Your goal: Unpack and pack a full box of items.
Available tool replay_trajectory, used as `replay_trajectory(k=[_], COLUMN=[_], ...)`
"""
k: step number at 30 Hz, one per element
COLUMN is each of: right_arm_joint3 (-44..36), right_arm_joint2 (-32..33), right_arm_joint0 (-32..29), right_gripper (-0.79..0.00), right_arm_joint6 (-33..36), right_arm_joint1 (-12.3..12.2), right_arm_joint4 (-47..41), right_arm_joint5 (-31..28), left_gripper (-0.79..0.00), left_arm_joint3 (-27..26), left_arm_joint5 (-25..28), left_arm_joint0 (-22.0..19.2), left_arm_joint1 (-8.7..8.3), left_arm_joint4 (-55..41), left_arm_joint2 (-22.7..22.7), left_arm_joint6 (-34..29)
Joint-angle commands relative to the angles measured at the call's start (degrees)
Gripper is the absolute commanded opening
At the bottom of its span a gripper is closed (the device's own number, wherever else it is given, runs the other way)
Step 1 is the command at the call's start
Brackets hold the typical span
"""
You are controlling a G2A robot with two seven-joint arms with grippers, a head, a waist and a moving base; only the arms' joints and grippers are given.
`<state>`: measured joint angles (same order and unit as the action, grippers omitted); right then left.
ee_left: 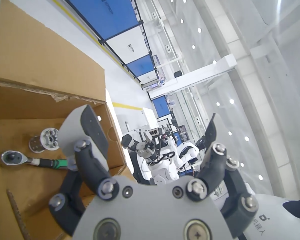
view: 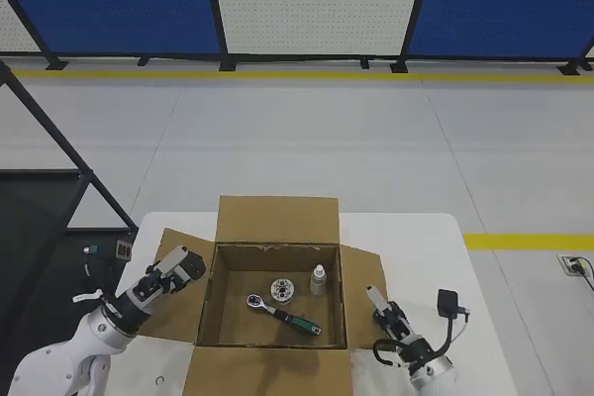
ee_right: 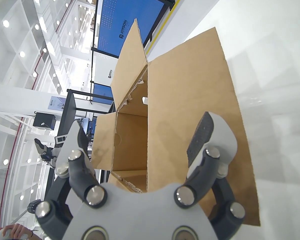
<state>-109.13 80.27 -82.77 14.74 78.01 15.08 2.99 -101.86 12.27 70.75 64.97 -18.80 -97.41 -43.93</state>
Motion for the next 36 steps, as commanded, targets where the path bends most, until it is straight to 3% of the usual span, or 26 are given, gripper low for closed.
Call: replay_trajectory(k=[1,14,22,36], right_arm_joint3=[-0.2,-5.9,-4.8,-4.6], right_arm_joint2=[0.0,-4.8,-14.0,-14.5], right_arm_joint0=[0.0,0.4,7.5,7.7], right_gripper=[0.0,0.0,0.0,0.0], right_arm_joint6=[-0.1,2.1,4.0,4.2], right_arm_joint1=[0.0,-0.3,0.5,0.5], right_arm_joint4=[0.0,5.7,13.2,13.7], right_arm_joint5=[-0.1,-5.7,-1.2,-1.3], left_gripper=[0.0,0.0,0.0,0.0], left_arm_joint3=[0.3,0.9,-0.2,-0.3], left_arm_joint5=[-0.1,0.3,2.2,2.1], left_arm_joint0=[0.7,2.1,2.6,2.3], left_arm_joint1=[-0.1,-0.52,-0.43,-0.4], left_arm_joint4=[0.0,-0.6,-3.4,-3.6], left_arm_joint2=[-0.3,-0.5,0.8,1.5], left_arm_joint6=[0.0,0.8,2.0,2.1])
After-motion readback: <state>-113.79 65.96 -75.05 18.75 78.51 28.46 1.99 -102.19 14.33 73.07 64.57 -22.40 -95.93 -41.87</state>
